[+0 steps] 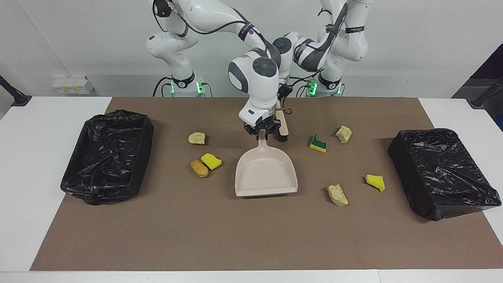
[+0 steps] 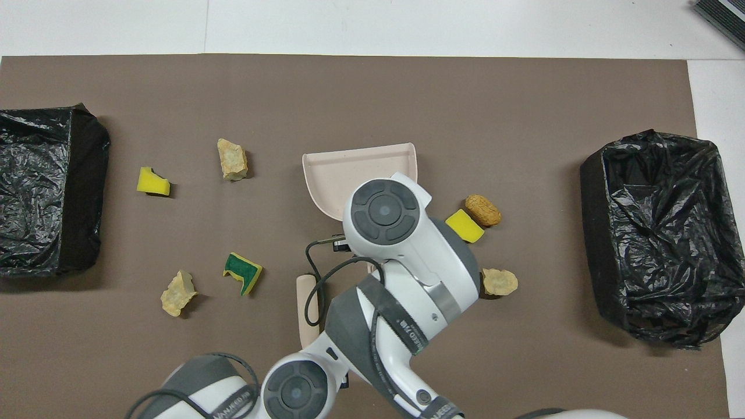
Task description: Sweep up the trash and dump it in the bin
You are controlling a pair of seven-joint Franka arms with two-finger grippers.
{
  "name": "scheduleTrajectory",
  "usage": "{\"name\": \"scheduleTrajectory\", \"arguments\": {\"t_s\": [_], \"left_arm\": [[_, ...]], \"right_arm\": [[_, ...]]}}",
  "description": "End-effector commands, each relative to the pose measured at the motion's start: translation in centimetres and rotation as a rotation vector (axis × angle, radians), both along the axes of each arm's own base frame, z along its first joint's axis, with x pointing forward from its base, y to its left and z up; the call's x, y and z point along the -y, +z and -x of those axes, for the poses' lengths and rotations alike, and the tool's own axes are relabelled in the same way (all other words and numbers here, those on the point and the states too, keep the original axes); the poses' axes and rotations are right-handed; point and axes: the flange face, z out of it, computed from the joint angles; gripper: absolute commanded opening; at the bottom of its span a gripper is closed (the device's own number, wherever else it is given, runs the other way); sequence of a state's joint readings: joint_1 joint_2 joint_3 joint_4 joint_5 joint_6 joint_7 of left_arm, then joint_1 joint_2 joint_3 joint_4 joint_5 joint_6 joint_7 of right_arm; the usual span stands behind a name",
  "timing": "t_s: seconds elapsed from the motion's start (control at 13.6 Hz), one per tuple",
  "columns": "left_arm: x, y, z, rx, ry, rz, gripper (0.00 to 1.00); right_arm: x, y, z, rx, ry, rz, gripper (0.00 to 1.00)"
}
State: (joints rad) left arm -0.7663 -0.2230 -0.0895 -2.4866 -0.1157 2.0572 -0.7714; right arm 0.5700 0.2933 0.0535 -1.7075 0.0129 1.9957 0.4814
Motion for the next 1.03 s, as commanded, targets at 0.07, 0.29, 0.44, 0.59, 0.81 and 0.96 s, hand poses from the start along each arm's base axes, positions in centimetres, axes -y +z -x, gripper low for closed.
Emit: {"name": "scheduleTrajectory", "arguments": {"t_s": [0.07,0.29,0.44,0.59,0.81,0.96], "left_arm": [[-6.0,4.5,-6.6,0.012,-0.036,-0.021,0.0],[-10.5,5.0,-12.6,0.046,-0.15,0.002,0.0],[-14.0,5.2,-16.8,0.05,-0.266,0.051,0.0],[-17.3,5.6,-21.0,0.097,-0.389,0.063,0.0],[-20.1,5.6,-27.2,0.113,-0.625,0.0,0.0],[-21.9,5.8,-31.3,0.124,-0.704,-0.005,0.0]], "right_arm": [[4.1,1.3,-1.1,-0.025,0.228,0.011,0.0],[6.1,1.4,-1.6,-0.049,0.409,0.016,0.0],[7.2,1.3,-1.5,-0.09,0.591,0.019,0.0],[8.8,0.9,-1.3,-0.125,0.766,0.024,0.0],[9.8,0.3,-0.6,-0.136,0.954,0.08,0.0],[9.5,-0.2,0.4,-0.115,1.026,0.103,0.0]]}}
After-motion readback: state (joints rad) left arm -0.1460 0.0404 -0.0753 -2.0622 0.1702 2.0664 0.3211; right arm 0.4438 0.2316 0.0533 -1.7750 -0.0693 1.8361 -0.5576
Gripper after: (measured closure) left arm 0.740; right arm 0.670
